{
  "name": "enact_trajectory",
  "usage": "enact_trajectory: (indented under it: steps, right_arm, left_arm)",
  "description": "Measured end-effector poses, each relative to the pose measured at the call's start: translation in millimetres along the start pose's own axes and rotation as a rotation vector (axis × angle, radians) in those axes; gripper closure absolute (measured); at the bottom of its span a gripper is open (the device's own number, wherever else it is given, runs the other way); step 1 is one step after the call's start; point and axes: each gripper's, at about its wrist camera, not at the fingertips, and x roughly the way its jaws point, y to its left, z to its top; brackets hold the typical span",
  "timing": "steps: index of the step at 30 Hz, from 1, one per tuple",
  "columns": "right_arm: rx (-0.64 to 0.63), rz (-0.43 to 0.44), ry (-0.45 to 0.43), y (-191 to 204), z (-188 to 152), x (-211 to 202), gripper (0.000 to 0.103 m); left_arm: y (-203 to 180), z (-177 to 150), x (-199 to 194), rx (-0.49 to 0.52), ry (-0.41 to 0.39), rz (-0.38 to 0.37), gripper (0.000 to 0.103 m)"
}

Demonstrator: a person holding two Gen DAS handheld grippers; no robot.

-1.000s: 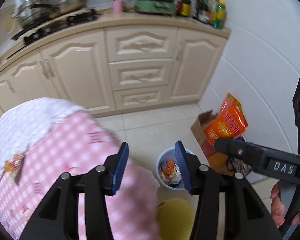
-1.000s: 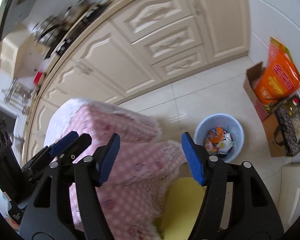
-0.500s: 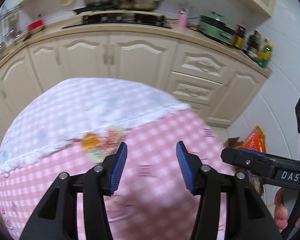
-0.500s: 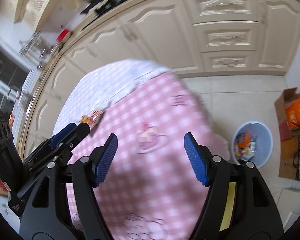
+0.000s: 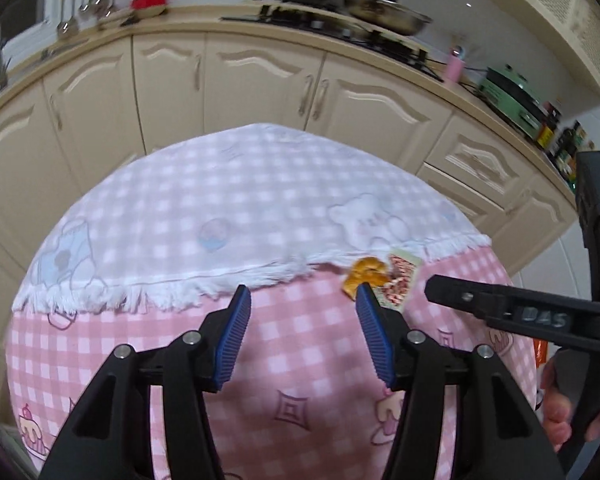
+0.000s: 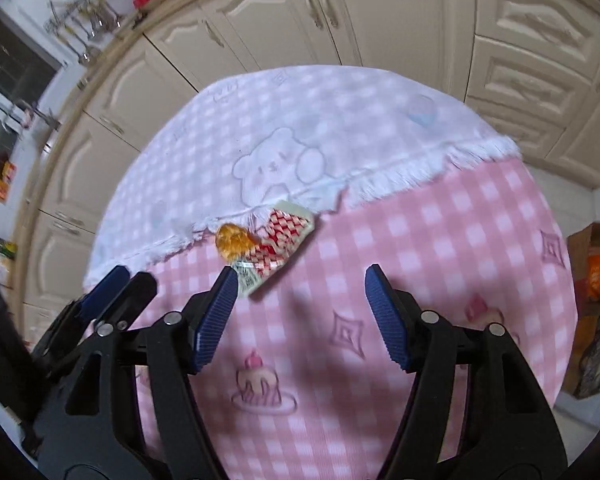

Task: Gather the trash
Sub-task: 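Grasp the orange round cracker with the left gripper while the right grasps the red-white checkered wrapper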

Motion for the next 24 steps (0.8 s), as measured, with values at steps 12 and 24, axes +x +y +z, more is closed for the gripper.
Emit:
enact_trajectory:
  steps: [12, 24]
  right_arm:
    - [-0.08, -0.03, 0.004, 21, 7, 36, 0.076]
    - [0.06, 0.127, -0.018, -38, -7, 6, 0.085]
  left_arm:
    - [8, 0, 15, -0.008, 0.012, -0.024, 0.045]
    - [-36, 0, 32, 0.075, 0.082, -0.065, 0.045]
